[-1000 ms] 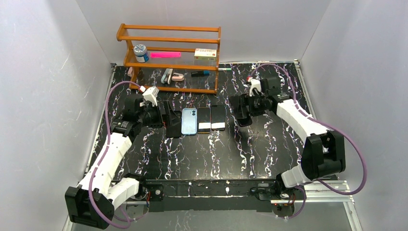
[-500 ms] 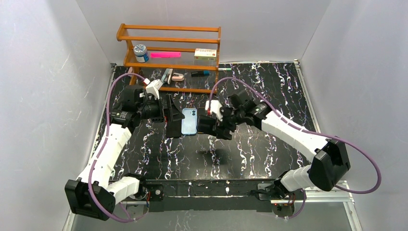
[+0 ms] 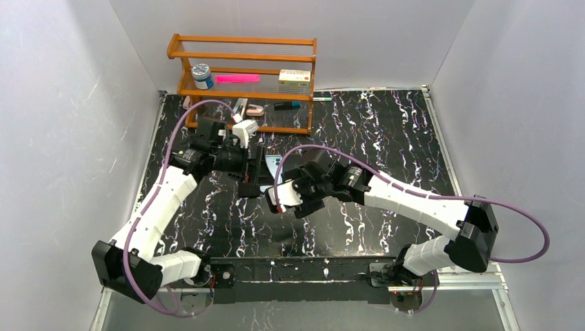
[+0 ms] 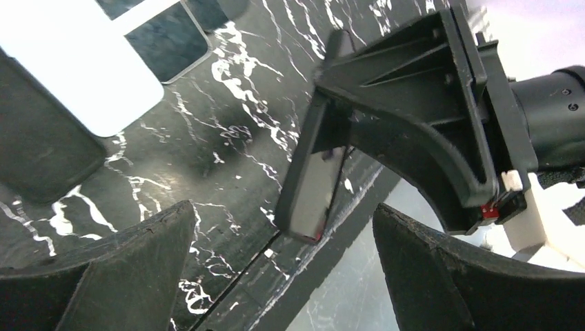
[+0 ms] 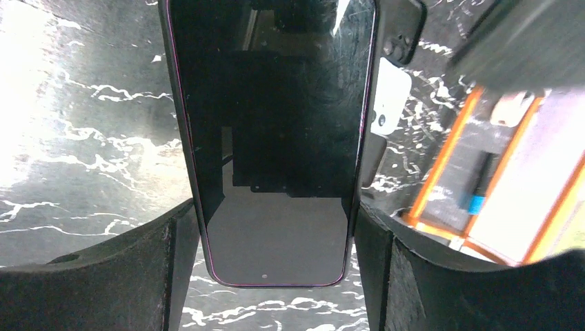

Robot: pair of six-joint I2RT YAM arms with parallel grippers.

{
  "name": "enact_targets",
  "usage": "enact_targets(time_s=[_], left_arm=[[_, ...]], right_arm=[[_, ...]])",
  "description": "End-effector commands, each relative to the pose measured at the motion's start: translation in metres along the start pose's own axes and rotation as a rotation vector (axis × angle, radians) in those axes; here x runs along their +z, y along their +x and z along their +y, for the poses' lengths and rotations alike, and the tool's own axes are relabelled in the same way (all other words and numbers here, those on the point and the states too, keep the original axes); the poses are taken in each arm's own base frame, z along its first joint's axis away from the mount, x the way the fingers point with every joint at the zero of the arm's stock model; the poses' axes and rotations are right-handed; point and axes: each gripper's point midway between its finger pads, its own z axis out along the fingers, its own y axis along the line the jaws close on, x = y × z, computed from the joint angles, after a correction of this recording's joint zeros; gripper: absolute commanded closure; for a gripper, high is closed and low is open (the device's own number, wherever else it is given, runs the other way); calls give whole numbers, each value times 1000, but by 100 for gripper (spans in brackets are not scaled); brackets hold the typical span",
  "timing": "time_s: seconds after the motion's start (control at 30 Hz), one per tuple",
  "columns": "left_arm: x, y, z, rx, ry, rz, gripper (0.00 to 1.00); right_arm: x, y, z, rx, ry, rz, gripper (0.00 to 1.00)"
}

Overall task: Take the phone out of the phone case
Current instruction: Pick up the phone at the center of the board.

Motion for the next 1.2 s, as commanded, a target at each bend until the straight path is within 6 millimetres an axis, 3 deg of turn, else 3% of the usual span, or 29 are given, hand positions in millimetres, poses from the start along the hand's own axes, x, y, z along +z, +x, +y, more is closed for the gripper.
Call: enact_targets(time_s=[0.0, 0.23, 0.6, 0.67, 0.8, 0.83, 0.97, 1.0, 1.07, 1.1, 1.13, 1.17], left_arm=[[8, 17, -22, 82, 39, 108, 3], [26, 29, -22, 111, 62, 203, 19], [36, 32, -34, 118, 179, 269, 49], [38, 33, -34, 112, 190, 280, 60], [37, 34, -36, 118, 204, 281, 99], [37, 32, -36, 126, 199, 272, 100], [31, 23, -33, 167, 148, 206, 100], [30, 21, -31, 177, 128, 188, 100], [29, 19, -23, 188, 81, 164, 100], [29, 18, -20, 192, 64, 154, 100], [29, 17, -17, 195, 45, 142, 100], [29, 16, -15, 198, 28, 128, 100]], right_arm=[[-29, -42, -52, -212, 192, -51, 95], [-28, -62, -50, -335, 198, -66, 96], [-24, -65, -48, -440, 242, -34, 97], [-23, -66, -50, -457, 257, -37, 97], [-21, -66, -53, -477, 282, -31, 94], [-20, -64, -54, -476, 292, -25, 93], [-16, -50, -56, -453, 364, 14, 80], [-15, -46, -56, -444, 377, 23, 71], [-18, -44, -59, -404, 414, 21, 50], [-20, -44, -60, -380, 426, 13, 22], [-22, -44, -62, -359, 435, 9, 7], [-25, -43, -63, -341, 446, 9, 2]])
